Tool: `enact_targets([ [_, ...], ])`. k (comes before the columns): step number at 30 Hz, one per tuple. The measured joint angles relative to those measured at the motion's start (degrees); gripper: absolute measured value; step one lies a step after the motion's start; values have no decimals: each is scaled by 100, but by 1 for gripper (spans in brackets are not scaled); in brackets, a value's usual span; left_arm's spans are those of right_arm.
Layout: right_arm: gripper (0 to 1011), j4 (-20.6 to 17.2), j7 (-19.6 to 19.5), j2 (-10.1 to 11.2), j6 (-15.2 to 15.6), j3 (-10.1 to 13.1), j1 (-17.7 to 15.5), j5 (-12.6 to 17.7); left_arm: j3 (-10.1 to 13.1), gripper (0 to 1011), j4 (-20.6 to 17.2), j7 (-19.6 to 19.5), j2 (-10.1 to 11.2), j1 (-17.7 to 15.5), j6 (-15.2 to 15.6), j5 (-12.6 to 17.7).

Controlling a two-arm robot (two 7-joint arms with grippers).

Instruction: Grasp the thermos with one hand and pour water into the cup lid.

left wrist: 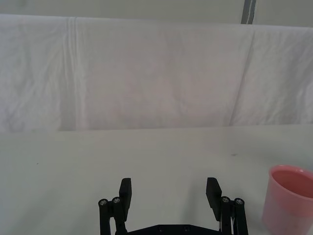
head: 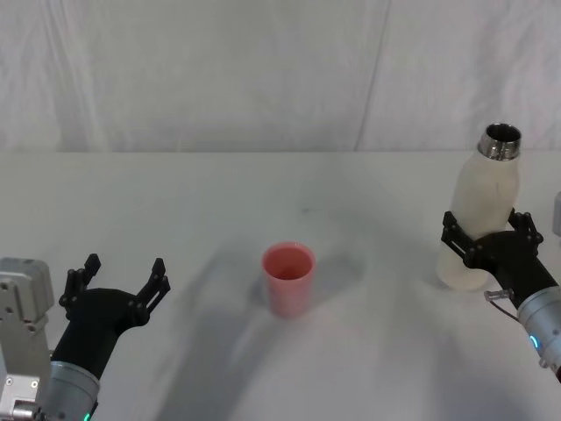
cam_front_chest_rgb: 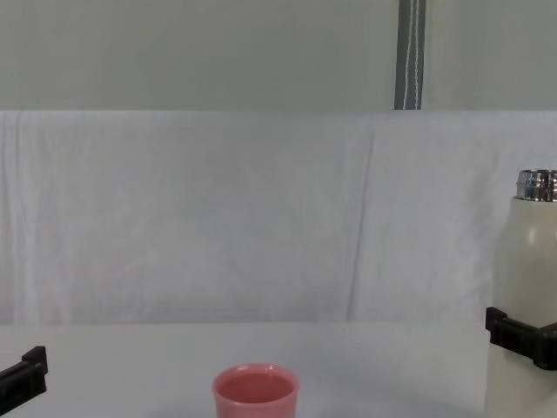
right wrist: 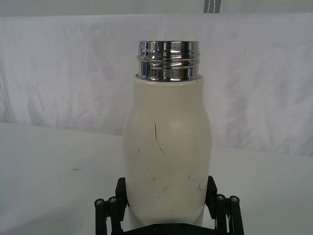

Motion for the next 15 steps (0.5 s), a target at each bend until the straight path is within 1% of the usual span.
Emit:
enact_targets([
  [15, 960, 332, 71, 81, -302, -120, 173, 33, 0, 1001, 0, 0, 0, 0, 0, 0],
])
